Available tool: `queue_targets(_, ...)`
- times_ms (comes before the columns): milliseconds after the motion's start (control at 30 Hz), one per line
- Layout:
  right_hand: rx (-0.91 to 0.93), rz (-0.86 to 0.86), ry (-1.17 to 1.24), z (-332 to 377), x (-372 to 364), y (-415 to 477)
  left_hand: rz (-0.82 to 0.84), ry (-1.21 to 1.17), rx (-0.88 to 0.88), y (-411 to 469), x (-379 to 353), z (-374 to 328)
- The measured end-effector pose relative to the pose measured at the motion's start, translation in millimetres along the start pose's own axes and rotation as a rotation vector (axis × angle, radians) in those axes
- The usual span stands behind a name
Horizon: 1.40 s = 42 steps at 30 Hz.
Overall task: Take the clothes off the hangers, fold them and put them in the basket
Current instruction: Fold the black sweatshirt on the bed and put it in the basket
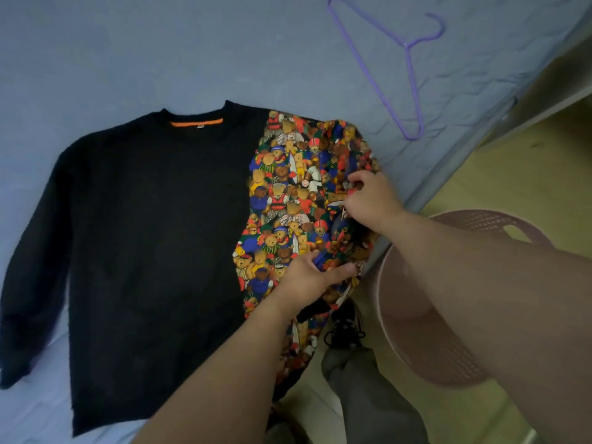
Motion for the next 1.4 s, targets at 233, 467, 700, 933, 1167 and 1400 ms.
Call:
queue_targets(233, 0.154, -0.008, -0.354, 32, -103, -74, -0.252, -0.015, 0.157, -78, 66, 93)
queue_targets(467, 0.371, 0.064, -0.511, 58, -176, -99, -0.611, 0.084, 0.336, -136, 127, 169)
queue_targets(700, 0.449, 0.043, -0.537, 76, -185, -65, -0.637, -0.263, 0.367, -134, 124, 200)
queue_targets(933, 0.448, -0.437, -0.684, 117, -134, -11, -0.714, 0.113, 0.426, -129, 147, 184)
queue_targets(1167, 0.460, -0.402, -1.024, 143, -124, 38, -0.494, 0.730, 0.112, -71, 157, 123)
queue_targets(1400, 0.243, -0.298, -0.931, 121, -93, 79, -0.696, 0.797, 0.138, -35, 194, 85)
Point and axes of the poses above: each hand's wrist, its own y-axis towards the middle knuckle, its own x-axis out of the back of the hand, z = x × y, the point moved 7 cm from there along y, towards the middle knuckle, and after that the axes turned 15 degrees about -x, right-handed, at the moved point
